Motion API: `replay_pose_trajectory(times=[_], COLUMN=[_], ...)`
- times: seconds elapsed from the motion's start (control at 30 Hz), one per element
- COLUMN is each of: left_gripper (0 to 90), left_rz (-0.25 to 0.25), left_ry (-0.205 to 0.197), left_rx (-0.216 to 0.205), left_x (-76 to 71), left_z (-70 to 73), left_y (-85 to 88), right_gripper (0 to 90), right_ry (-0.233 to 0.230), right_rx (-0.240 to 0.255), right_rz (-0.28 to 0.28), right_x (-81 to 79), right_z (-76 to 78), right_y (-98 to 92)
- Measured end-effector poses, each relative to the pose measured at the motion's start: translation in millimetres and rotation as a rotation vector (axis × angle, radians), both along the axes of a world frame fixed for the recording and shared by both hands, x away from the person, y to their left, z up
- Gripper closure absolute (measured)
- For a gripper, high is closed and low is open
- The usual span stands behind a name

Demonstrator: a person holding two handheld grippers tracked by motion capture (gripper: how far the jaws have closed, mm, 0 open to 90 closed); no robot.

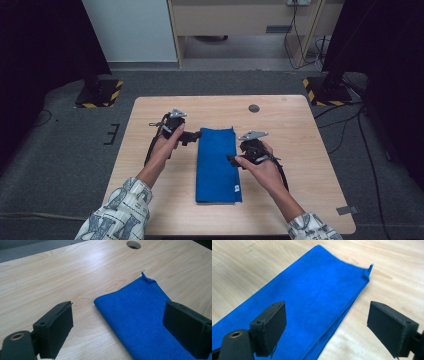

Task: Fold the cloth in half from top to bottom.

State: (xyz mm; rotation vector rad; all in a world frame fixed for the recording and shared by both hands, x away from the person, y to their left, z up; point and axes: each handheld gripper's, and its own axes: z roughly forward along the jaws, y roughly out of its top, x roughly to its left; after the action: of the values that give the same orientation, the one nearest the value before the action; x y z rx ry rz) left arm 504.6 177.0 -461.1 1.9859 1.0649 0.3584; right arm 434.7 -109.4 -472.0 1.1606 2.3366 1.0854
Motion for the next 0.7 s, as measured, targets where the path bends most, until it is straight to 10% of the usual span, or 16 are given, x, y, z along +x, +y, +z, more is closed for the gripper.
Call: replay_pose_trajectory(times=[0.7], left_gripper=[24.1], left_rz=[0.029], left_ry=[0.031], left_rx=[0.031], left_x=[20.5], left_z=[-27.3], left_y=[-0.1], right_gripper=[61.1], right_ry=[0.021], right_rx=[-0.027], right_rz=[-0.059], right_x=[92.6], right_z=[-14.3], right_y=[-5.4])
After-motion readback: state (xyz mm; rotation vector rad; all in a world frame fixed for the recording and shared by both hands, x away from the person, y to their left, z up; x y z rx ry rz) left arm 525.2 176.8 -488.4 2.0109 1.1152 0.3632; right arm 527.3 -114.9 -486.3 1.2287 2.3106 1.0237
